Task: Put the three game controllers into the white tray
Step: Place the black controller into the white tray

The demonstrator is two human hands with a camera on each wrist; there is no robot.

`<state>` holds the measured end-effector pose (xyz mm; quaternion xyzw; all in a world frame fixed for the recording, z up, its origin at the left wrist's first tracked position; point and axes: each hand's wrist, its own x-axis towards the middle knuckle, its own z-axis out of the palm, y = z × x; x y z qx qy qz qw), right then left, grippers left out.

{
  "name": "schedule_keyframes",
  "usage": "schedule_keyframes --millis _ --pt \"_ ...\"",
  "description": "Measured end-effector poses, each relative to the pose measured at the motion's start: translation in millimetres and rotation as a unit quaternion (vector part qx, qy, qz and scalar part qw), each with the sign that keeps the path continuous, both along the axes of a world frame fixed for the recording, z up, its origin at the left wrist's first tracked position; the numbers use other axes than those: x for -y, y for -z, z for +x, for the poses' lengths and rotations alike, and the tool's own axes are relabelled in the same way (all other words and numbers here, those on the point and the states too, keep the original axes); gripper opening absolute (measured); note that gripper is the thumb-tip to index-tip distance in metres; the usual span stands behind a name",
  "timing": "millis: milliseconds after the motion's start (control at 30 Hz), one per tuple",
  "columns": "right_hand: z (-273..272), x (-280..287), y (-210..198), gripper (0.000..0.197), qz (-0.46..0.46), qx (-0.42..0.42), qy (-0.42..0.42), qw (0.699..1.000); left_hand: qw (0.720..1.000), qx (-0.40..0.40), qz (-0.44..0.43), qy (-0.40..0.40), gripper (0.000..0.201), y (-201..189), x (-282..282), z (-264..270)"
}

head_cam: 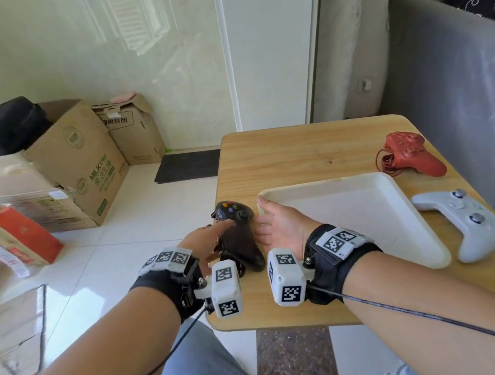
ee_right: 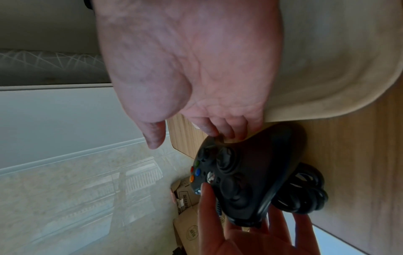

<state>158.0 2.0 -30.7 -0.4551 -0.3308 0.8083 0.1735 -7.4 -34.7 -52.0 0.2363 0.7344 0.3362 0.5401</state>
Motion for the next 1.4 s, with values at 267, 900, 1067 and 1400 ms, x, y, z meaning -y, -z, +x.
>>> schedule_keyframes --millis 267,900,1067,1400 --pt "-2 2 6 0.076 0.005 -0.019 -0.033 0.999 0.995 0.068 0.043 -0.055 0.024 12 9 1" --pt "67 -23 8 0.069 0.107 -0.041 0.121 0.986 0.983 0.117 0.132 -0.059 0.023 -16 -22 71" --pt "88 -23 14 0.067 0.093 -0.031 0.136 0.986 0.986 0.100 0.128 -0.039 0.028 -13 -29 95" --pt "96 -27 29 0.053 0.051 -0.030 0.143 0.988 0.991 0.038 0.122 -0.045 0.023 -7 -42 110"
